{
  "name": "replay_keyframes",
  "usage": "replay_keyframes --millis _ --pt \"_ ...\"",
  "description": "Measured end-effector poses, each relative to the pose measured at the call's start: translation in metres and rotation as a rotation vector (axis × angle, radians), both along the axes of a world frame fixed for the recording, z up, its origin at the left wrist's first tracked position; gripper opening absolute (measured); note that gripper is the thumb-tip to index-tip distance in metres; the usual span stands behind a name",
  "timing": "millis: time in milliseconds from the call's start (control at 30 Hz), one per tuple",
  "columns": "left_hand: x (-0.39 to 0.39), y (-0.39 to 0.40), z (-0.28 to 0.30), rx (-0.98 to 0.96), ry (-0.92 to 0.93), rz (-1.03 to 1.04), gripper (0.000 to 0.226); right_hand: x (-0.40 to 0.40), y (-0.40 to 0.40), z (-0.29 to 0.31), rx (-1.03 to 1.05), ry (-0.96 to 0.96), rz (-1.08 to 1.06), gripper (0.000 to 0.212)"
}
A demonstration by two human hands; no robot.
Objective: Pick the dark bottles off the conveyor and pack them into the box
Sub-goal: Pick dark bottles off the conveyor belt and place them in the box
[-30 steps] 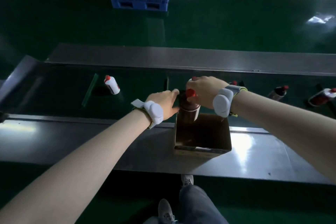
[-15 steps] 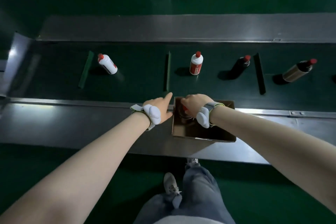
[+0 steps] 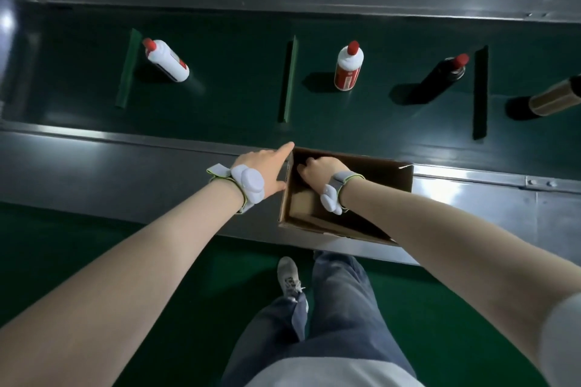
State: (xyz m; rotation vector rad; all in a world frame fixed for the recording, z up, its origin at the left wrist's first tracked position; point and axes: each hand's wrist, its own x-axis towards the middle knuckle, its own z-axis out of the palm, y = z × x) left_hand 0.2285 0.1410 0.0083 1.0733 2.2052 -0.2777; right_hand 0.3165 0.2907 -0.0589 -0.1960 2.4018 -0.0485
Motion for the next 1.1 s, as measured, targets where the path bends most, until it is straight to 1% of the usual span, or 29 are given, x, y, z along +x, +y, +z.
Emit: replay_keyframes --millis 67,100,133,367,467,500,533,567,633,667,733,833,900,967,1100 --pt "-0.001 0.000 0.000 -0.002 0.012 0.004 0.095 -0.002 0.004 -0.006 -0.029 -0.030 -0.026 0.067" --pt "0.000 0.000 0.001 -0.009 0.016 0.008 0.094 -0.003 0.007 -0.008 -0.046 -0.054 -0.046 0.061" --pt "0.001 0.001 0.002 -0.015 0.016 0.011 0.094 -0.002 0.010 -0.011 -0.052 -0.079 -0.065 0.060" --pt "0.015 0.005 0.006 -0.039 0.051 0.063 0.091 0.007 0.013 -0.017 -0.071 -0.103 -0.111 0.086" --pt "0.022 0.004 0.010 -0.043 0.068 0.072 0.092 0.012 0.011 -0.007 -0.096 -0.094 -0.169 0.115" --pt "0.023 0.004 0.011 -0.042 0.073 0.075 0.091 0.014 0.012 -0.005 -0.109 -0.072 -0.179 0.120" --pt "0.025 0.004 0.015 -0.037 0.073 0.084 0.090 0.015 0.012 0.000 -0.118 -0.047 -0.195 0.114" --pt "0.028 0.004 0.017 -0.030 0.081 0.087 0.087 0.018 0.013 0.006 -0.115 -0.014 -0.213 0.099" --pt "0.035 0.003 0.028 -0.021 0.109 0.084 0.076 0.025 0.014 0.026 -0.071 0.054 -0.234 0.061" --pt "0.032 0.004 0.030 -0.036 0.105 0.092 0.070 0.023 0.015 0.033 -0.080 0.055 -0.251 0.048" --pt "0.038 0.002 0.042 -0.016 0.128 0.087 0.063 0.030 0.019 0.059 -0.097 0.085 -0.300 0.032" --pt "0.043 0.005 0.063 0.029 0.148 0.093 0.053 0.038 0.032 0.100 -0.150 0.123 -0.387 0.030" --pt "0.049 0.007 0.075 0.093 0.166 0.106 0.047 0.050 0.038 0.127 -0.153 0.160 -0.429 0.027" --pt "0.053 0.014 0.092 0.199 0.177 0.135 0.048 0.061 0.046 0.153 -0.154 0.215 -0.481 0.025" --pt "0.062 0.040 0.125 0.407 0.188 0.164 0.049 0.086 0.066 0.190 -0.145 0.284 -0.575 0.029"
